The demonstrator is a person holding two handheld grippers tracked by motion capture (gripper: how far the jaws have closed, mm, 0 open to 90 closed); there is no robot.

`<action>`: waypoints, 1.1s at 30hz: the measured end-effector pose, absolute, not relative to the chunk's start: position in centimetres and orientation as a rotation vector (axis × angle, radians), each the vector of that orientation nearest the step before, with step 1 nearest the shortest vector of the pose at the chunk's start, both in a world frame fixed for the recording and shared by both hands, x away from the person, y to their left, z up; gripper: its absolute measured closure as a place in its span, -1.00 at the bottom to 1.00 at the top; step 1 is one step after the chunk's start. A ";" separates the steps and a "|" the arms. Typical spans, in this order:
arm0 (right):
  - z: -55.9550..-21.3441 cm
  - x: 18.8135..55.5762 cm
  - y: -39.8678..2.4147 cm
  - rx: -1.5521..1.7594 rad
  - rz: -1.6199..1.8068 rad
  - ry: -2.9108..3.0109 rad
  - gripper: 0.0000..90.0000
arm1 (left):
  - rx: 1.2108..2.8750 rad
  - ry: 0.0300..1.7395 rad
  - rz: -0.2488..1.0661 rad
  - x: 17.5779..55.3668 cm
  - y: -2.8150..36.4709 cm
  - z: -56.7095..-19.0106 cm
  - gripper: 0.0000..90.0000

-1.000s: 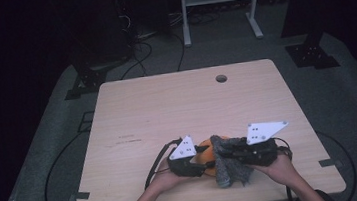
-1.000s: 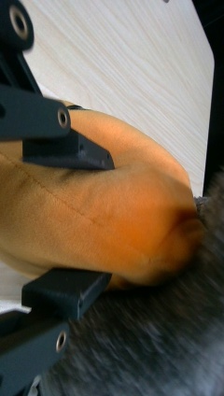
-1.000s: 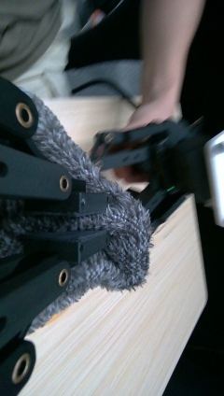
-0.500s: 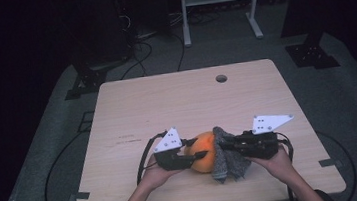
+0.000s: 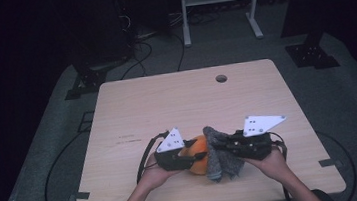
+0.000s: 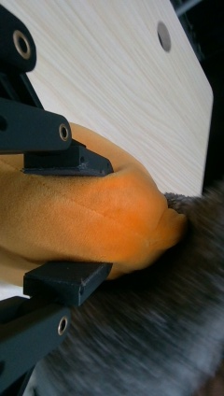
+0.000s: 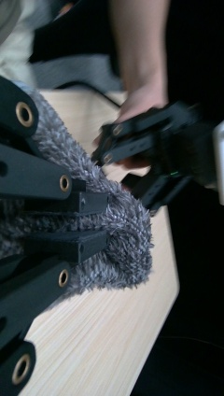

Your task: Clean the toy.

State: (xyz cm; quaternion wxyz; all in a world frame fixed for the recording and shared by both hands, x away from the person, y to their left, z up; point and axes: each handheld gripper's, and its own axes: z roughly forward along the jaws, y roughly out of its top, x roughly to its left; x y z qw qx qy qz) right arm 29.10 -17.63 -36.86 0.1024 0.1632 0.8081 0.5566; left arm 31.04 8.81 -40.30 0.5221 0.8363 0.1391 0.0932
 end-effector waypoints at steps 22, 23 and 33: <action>-41.6 30.6 -21.6 0.704 1.536 2.431 0.81 | 2.028 0.359 0.092 32.6 9.1 -42.5 -0.75; -41.6 30.6 -21.7 0.706 1.535 2.434 0.81 | 2.050 0.375 0.077 32.8 8.9 -42.8 -0.81; -42.0 30.5 -22.3 0.737 1.487 2.433 0.81 | 2.044 0.404 0.113 32.8 9.5 -43.3 -0.28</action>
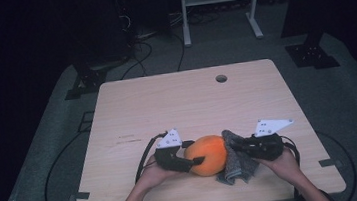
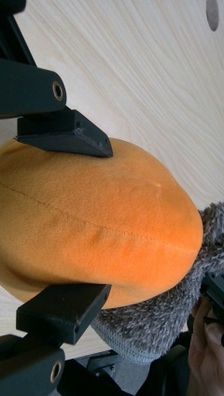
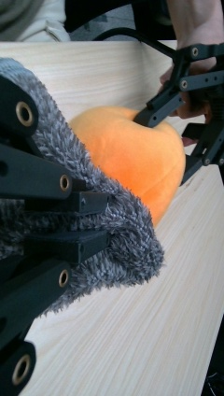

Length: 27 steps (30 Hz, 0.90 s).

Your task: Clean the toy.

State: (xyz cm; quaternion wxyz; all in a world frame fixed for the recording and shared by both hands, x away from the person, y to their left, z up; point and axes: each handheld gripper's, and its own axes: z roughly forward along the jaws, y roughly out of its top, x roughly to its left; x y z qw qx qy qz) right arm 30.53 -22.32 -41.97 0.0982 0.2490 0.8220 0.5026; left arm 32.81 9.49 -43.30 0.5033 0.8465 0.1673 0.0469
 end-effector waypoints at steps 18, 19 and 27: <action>-41.2 29.9 -22.7 0.720 1.460 2.433 0.82 | 2.017 0.452 0.100 32.8 9.3 -43.2 -0.20; -41.1 29.7 -22.9 0.719 1.482 2.428 0.82 | 2.000 0.471 0.082 33.0 9.4 -43.2 -0.18; -37.2 28.6 -20.5 0.547 1.606 2.378 0.82 | 1.978 0.492 0.059 33.0 9.3 -43.0 -0.10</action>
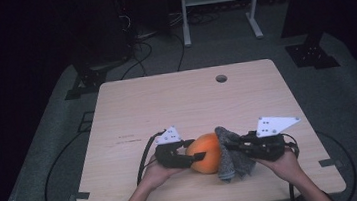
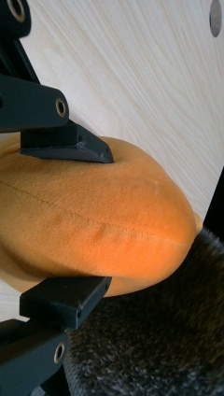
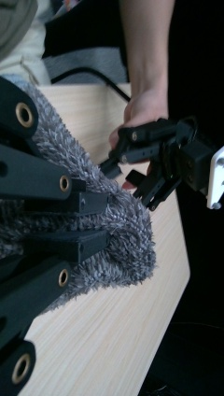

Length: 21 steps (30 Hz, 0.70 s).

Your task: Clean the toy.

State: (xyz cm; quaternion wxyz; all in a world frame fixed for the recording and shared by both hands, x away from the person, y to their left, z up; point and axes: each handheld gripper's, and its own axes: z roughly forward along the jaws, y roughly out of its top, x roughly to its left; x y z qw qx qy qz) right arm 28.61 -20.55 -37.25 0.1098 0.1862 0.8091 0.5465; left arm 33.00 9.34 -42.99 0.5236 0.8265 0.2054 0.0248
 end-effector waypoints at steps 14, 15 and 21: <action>-41.0 30.1 -21.7 0.673 1.408 2.436 0.82 | 2.002 0.489 0.085 32.8 9.1 -43.2 -0.10; -41.0 30.0 -21.9 0.676 1.414 2.436 0.82 | 2.001 0.491 0.085 32.8 9.1 -43.2 -0.10; -39.8 28.7 -19.1 0.525 1.470 2.477 0.82 | 2.066 0.412 0.142 31.9 7.6 -43.0 -0.10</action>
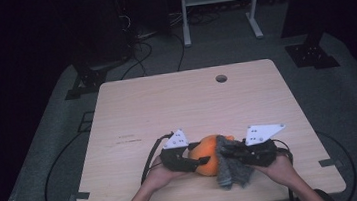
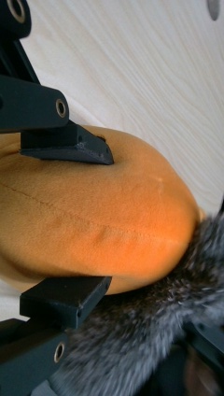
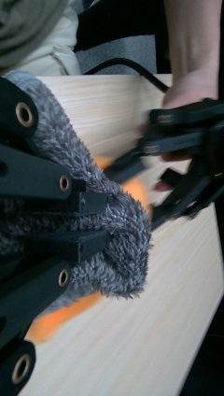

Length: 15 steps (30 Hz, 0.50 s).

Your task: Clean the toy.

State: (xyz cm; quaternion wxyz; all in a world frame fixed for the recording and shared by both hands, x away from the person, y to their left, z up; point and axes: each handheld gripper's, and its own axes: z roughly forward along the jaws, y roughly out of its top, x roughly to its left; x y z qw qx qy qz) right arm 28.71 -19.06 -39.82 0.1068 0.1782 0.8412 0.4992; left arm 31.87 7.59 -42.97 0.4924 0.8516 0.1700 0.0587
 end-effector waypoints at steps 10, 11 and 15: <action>-40.5 30.4 -21.1 0.637 1.412 2.432 0.82 | 2.047 0.450 0.123 32.1 8.2 -43.0 -0.12; -40.6 30.3 -21.4 0.645 1.408 2.431 0.82 | 2.042 0.456 0.117 32.2 8.2 -43.0 -0.12; -40.5 29.4 -21.0 0.607 1.420 2.445 0.82 | 2.060 0.433 0.142 31.9 7.6 -42.9 -0.13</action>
